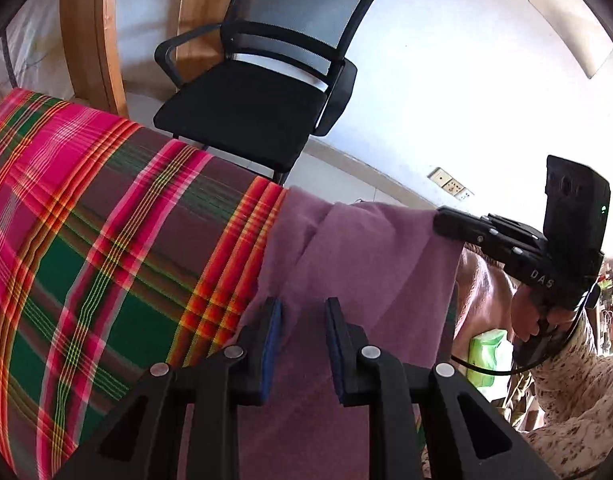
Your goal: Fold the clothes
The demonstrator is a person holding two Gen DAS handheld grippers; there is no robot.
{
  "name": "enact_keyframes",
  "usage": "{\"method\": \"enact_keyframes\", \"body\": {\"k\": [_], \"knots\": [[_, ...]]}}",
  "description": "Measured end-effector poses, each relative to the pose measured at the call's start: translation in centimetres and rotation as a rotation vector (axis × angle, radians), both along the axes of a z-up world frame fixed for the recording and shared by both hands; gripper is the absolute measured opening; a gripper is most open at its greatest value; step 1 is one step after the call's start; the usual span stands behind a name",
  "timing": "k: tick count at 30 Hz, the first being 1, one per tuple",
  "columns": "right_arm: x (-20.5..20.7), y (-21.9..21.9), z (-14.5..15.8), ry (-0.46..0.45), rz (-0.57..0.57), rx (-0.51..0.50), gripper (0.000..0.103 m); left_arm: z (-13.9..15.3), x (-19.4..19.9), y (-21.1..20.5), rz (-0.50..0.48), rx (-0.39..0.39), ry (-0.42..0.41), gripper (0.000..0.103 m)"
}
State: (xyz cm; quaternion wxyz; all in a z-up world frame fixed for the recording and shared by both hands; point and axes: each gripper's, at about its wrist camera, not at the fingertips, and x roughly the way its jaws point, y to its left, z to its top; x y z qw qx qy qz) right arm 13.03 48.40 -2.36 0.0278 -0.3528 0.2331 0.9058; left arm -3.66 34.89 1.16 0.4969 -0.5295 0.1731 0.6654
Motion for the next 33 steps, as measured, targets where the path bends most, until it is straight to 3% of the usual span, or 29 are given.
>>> {"method": "enact_keyframes", "body": {"k": [3,6,7,11,15,18,25,27,33], "knots": [[-0.4,0.1,-1.1,-0.081,0.029,-0.003,0.007,0.1,0.5,0.1,-0.006,-0.029,0.042,0.016],[-0.5,1.1,-0.7,-0.068,0.002,-0.004,0.01,0.6,1.0,-0.4,-0.021,-0.047,0.08,0.012],[-0.8,1.8,-0.7,-0.059,-0.005,-0.033,0.011,0.6,1.0,-0.5,-0.022,-0.047,0.077,0.012],[-3.0,3.8,-1.4,-0.054,0.007,-0.156,0.031,0.8,1.3,-0.7,-0.025,-0.027,0.061,0.01],[-5.0,5.3,-4.0,-0.04,0.049,-0.4,0.031,0.8,1.4,-1.0,-0.031,-0.023,0.054,0.01],[-5.7,5.2,-5.4,-0.071,0.054,-0.45,0.035,0.4,1.0,-0.4,-0.026,-0.031,0.056,0.01],[-6.0,4.4,-5.6,-0.031,0.108,-0.532,0.035,0.1,0.5,0.5,-0.022,-0.018,0.045,0.014],[-6.2,3.7,-5.6,-0.025,0.145,-0.558,0.029,-0.1,0.4,0.9,-0.023,-0.017,0.023,0.019],[-6.1,2.8,-4.5,-0.025,0.153,-0.494,0.016,0.0,0.5,1.5,-0.028,-0.019,0.007,0.02]]}}
